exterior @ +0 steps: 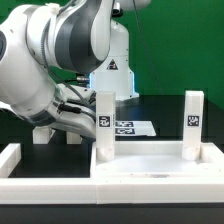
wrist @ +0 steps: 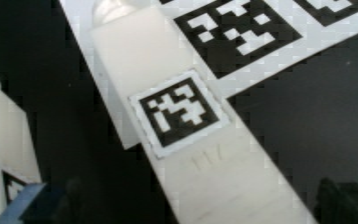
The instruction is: Assemble desk
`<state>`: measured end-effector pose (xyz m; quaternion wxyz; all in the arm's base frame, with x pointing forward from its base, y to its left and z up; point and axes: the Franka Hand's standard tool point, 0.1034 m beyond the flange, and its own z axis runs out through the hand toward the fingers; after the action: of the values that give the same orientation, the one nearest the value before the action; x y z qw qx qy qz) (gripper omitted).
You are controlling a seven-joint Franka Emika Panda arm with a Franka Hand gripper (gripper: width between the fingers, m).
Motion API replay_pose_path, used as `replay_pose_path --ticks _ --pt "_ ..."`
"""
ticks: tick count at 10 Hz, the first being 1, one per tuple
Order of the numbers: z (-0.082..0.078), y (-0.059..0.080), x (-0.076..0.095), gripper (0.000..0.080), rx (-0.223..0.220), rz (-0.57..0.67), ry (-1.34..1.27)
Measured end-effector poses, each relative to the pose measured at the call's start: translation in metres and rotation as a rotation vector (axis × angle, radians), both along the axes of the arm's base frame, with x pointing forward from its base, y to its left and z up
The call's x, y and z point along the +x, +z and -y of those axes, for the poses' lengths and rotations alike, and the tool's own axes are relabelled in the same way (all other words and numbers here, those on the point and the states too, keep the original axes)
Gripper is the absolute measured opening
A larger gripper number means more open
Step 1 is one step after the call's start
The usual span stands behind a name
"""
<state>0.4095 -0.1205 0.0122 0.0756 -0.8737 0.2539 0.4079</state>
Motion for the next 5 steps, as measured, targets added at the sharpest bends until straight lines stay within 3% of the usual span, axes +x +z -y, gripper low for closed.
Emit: replay_pose_path --ticks 2,4,5 --pt "0.0004 -0.0001 -0.0002 0.0623 0.0 0.0 -0.001" --pt "0.0003 0.0001 -0.0002 0.0282 0.001 0.0 -0.001" --pt "0.0003 0.0 -0.0002 0.0285 0.001 0.0 -0.001"
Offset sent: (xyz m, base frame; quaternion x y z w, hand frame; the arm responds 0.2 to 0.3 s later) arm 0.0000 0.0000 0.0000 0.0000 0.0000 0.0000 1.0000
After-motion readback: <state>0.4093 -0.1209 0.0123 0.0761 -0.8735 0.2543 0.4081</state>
